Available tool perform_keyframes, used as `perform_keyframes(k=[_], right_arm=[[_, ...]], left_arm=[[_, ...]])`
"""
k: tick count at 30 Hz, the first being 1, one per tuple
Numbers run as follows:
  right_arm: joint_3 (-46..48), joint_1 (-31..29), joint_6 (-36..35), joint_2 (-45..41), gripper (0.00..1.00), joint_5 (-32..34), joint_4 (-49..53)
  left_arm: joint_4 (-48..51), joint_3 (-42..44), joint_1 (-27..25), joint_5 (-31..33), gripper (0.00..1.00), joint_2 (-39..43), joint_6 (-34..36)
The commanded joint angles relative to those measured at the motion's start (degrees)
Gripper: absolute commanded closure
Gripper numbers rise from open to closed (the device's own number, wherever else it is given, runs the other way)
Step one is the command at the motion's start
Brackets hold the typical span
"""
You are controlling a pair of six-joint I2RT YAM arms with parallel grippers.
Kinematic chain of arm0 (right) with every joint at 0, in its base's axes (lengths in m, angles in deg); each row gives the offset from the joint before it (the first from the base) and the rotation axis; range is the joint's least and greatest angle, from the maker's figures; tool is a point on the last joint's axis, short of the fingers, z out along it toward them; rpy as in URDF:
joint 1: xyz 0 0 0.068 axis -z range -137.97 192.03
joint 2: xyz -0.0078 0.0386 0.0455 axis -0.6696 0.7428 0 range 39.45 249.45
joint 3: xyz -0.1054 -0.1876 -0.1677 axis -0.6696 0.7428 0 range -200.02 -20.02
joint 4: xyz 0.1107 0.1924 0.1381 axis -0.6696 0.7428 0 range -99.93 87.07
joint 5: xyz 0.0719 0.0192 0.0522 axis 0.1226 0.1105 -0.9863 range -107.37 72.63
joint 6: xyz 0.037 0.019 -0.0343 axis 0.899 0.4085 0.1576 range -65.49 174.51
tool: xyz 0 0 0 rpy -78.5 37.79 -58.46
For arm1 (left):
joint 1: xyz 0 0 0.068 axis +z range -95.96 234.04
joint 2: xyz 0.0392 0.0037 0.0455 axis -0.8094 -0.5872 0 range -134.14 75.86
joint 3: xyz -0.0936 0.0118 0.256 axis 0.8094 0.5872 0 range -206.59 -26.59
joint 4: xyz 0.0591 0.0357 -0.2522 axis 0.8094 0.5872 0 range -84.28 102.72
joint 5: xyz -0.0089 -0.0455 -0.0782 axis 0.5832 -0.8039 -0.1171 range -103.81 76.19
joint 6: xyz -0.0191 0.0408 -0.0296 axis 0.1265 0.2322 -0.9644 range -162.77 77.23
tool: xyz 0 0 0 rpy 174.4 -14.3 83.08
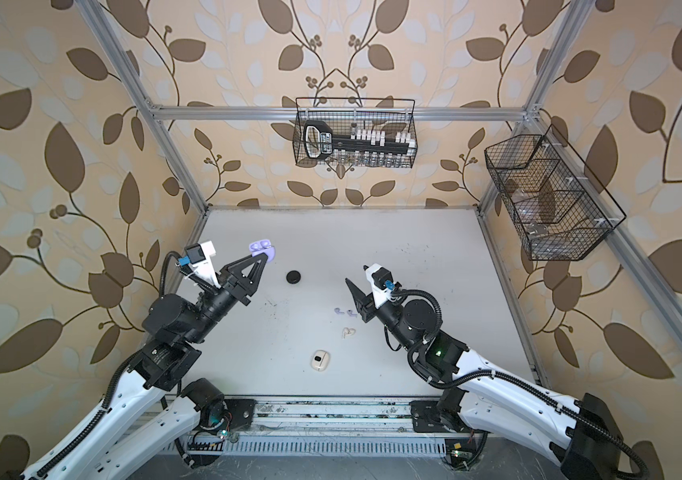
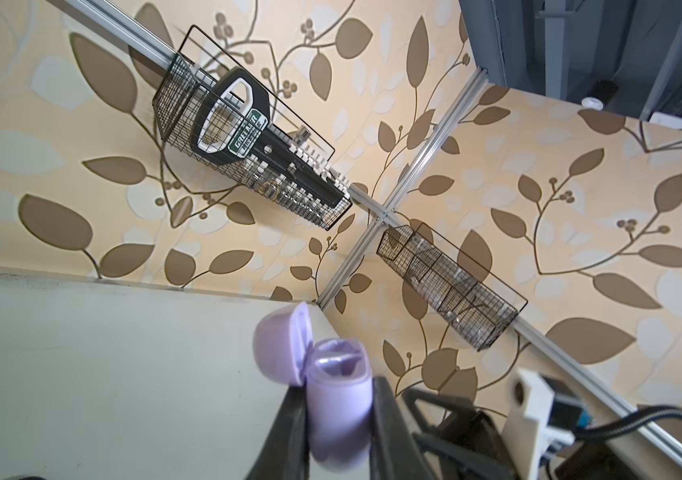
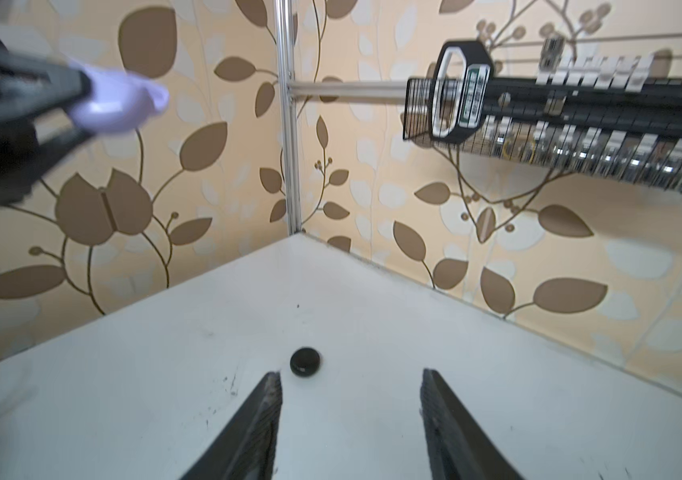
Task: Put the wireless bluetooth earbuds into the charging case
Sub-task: 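Lower the right gripper over the lilac earbuds while the left holds the case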
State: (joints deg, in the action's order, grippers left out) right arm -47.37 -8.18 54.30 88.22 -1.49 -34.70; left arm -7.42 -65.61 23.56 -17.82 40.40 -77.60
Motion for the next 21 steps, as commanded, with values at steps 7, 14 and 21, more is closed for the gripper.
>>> perform_keyframes(k=[7,14,21], right_arm=[[11.93,1.66,8.2,7.37,0.42,-3.56,-8.46],[6.88,2.05,11.11,21.8,0.49,-6.84,-7.45],[-7.89,-0.14,25.86,23.76,0.52,-5.53,7.69]], left_arm=[[4.22,-3.02,-0.55,2.64,1.0,0.78,-8.64],[6.05,-5.5,-0.56,2.77,1.0,-1.12,-7.92],[6.07,-4.73,-0.59,3.1,1.0,1.67,-8.41]])
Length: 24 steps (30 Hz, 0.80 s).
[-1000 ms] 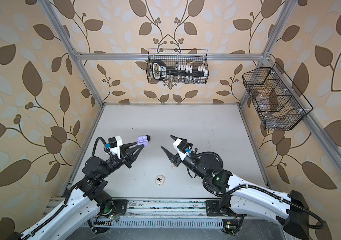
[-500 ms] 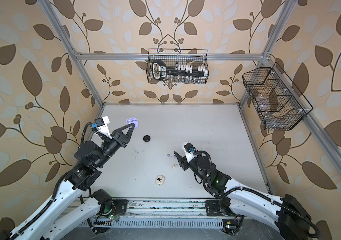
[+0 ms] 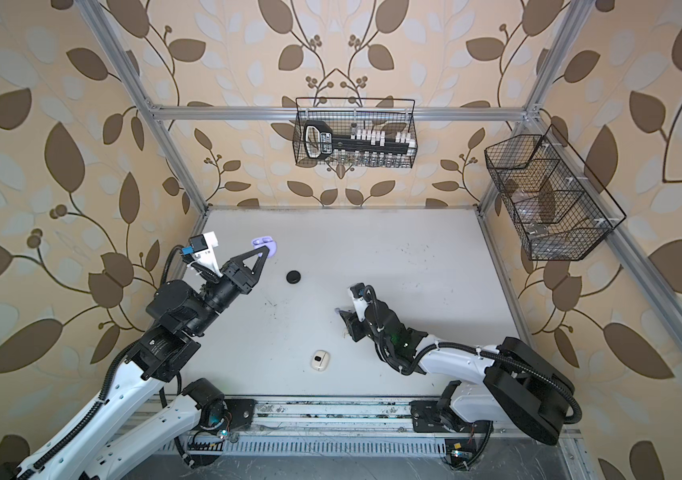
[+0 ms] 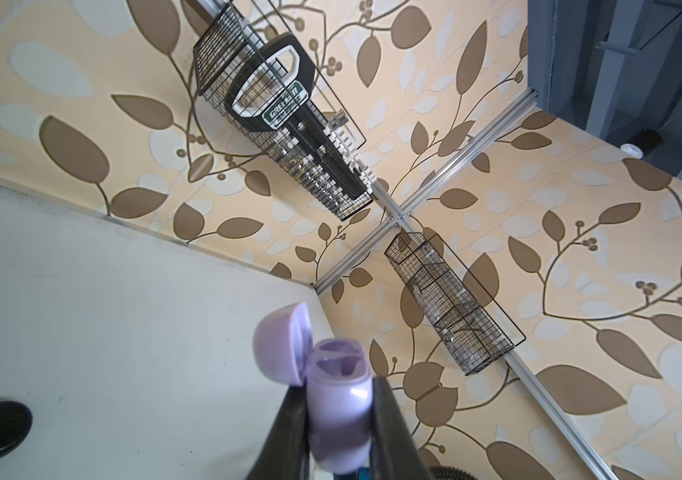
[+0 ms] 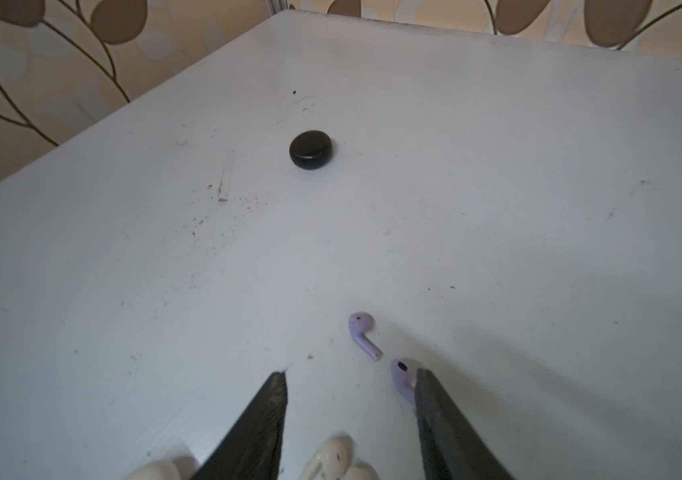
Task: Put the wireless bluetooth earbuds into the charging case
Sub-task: 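Lower the right gripper over the lilac earbuds while the left holds the case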
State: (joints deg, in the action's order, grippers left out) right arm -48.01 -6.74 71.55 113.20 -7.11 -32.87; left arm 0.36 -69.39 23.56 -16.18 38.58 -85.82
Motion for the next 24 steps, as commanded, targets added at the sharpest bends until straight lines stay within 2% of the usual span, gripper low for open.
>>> perform_keyframes(k=[1,4,6,9,11,13,14,17,21,24], right_arm=[[-10.99,-3.09,10.52,-2.35,0.52,0.94,11.14],[-22.8,-7.74,15.48,-4.4,0.52,7.45,27.51],[-27.9,-9.46,13.4,-4.37,0.51,8.32,33.8],[-30.5,-7.94,5.78,-3.19,0.51,4.88,39.87],[-30.45,-4.56,2.53,-1.81,0.49,3.71,42.49],[-31.07,-0.43,4.28,0.57,0.45,2.35,46.92],[-30.93,1.54,3.7,2.0,0.47,0.01,47.87],[-30.0,3.73,3.81,4.91,0.5,2.58,50.27],[-28.98,5.72,3.26,6.61,0.51,-5.1,47.45],[-30.01,7.56,3.12,9.35,0.52,-7.68,49.16]], left_arm=[[-1.28,-0.23,-0.61,1.37,1.0,5.56,0.61],[-11.33,9.71,-0.61,-2.82,1.0,12.62,7.49],[-13.54,14.64,-0.55,-1.52,1.0,15.61,12.08],[-4.42,11.44,-0.62,-0.33,1.0,16.8,21.13],[1.13,8.48,-0.6,-6.81,1.0,16.47,27.1],[1.56,8.64,-0.57,-12.44,1.0,16.19,28.71],[-0.73,10.17,-0.55,-13.96,1.0,16.11,29.33],[-4.42,13.33,-0.58,-15.72,1.0,14.82,31.63],[-3.6,14.42,-0.53,-14.58,1.0,12.39,35.94],[-4.04,15.34,-0.63,-17.73,1.0,12.46,37.83]])
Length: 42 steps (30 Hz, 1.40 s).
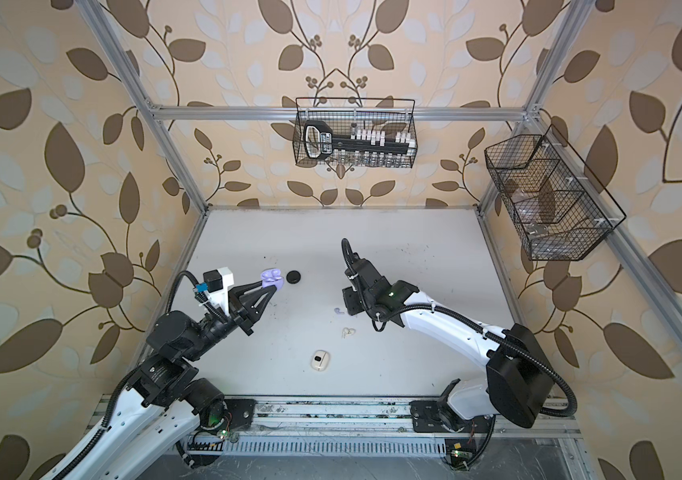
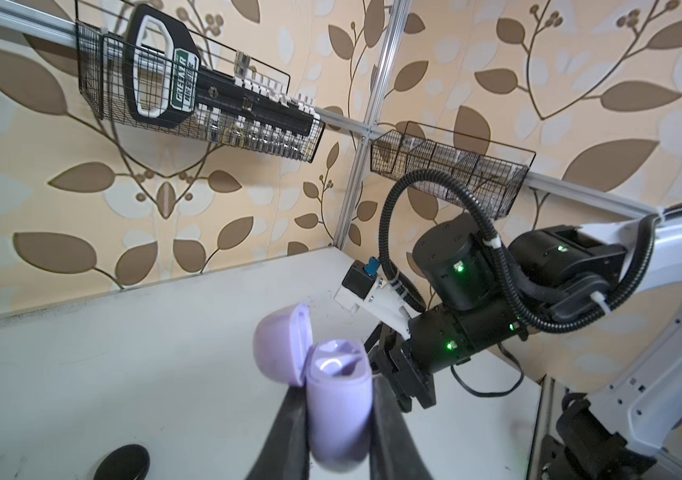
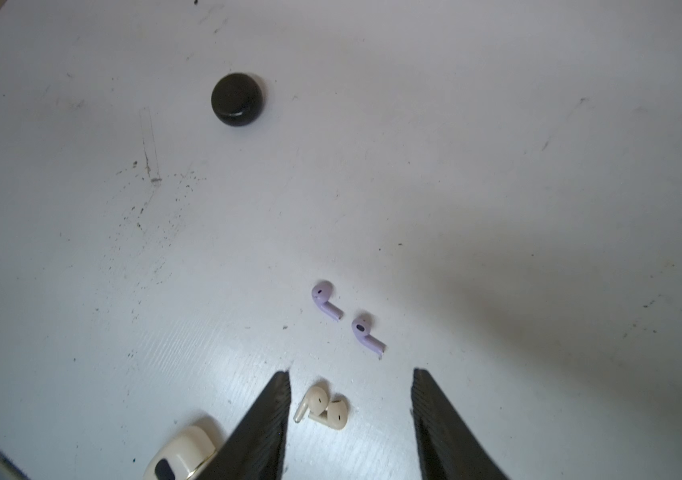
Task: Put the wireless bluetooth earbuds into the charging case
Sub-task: 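Lower the right gripper over the lilac earbuds while the left holds the case, then lower the right gripper around a lilac earbud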
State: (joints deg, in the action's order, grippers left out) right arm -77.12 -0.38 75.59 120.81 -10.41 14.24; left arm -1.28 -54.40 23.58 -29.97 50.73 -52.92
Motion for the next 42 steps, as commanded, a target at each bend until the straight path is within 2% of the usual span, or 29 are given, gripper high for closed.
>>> perform_keyframes(k=[1,5,8,12,14,21,28,42], right_arm=[[-0.9,1.81,-0.94,2.76,0.52,-5.54,1.96],[-2.23,1.99,-1.63,7.52,0.55,-8.55,2.73],[-3.01,1.97,-1.88,9.6,0.56,-7.2,3.69],[-3.34,2.04,-1.87,12.19,0.57,-6.85,3.87],[-3.54,2.08,-1.66,13.23,0.58,-6.76,3.88],[-5.18,2.14,-1.56,18.15,0.59,-4.98,4.1],[-6.62,2.22,-1.63,21.98,0.61,-3.25,4.79],[-6.97,3.87,-0.6,23.62,0.63,-1.93,4.69]], left_arm=[[-3.03,0.8,-0.6,-4.87,1.0,0.62,5.05],[-3.2,1.05,-0.58,-4.4,1.0,0.89,5.56],[-2.67,0.08,-0.57,-4.36,1.0,-0.63,7.16],[-5.25,1.5,-0.61,-12.0,1.0,-1.78,10.11],[-8.65,4.0,-0.57,-13.81,1.0,-1.55,10.34],[-10.98,5.94,-0.58,-24.25,1.0,-0.48,12.97],[-11.05,7.07,-0.57,-23.69,1.0,1.82,12.89],[-10.31,6.68,-0.57,-24.0,1.0,2.31,12.72]])
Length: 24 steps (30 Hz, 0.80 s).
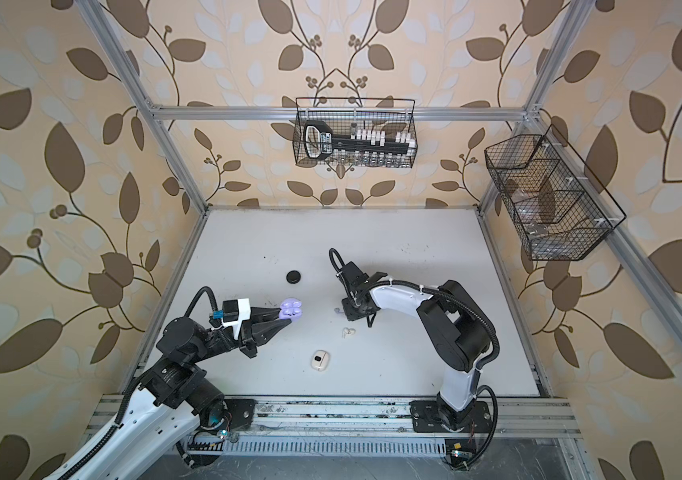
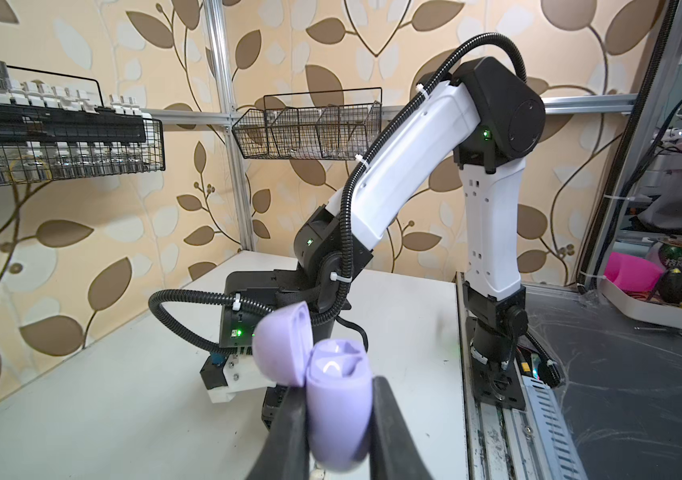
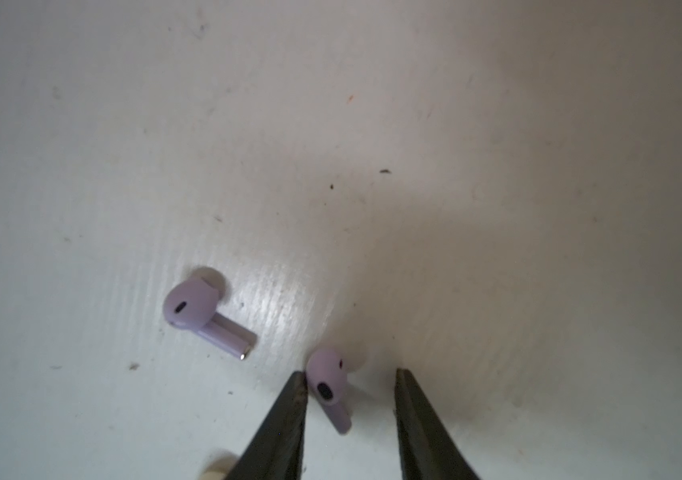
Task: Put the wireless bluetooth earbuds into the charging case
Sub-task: 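Lower the right gripper around a lilac earbud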
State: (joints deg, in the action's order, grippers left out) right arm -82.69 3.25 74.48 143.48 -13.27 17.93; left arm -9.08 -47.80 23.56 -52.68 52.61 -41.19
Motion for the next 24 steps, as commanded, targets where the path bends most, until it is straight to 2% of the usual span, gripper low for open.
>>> perform_keyframes(k=[1,10,24], right_arm=[[-1.4,0.37,0.53,1.04,0.63,0.78,1.05],[-1.91,0.29,0.68,2.51,0.65,-0.94,0.65],[-1.5,0.67,1.79,2.76,0.71,0.55,1.23]], left_arm=[[-2.43,0.12,-0.6,-1.29,1.0,0.37,0.98],[-2.33,-0.14,-0.62,-1.47,1.0,0.21,1.05],[-1.72,-0.14,-0.55,-1.56,1.0,1.03,1.05]])
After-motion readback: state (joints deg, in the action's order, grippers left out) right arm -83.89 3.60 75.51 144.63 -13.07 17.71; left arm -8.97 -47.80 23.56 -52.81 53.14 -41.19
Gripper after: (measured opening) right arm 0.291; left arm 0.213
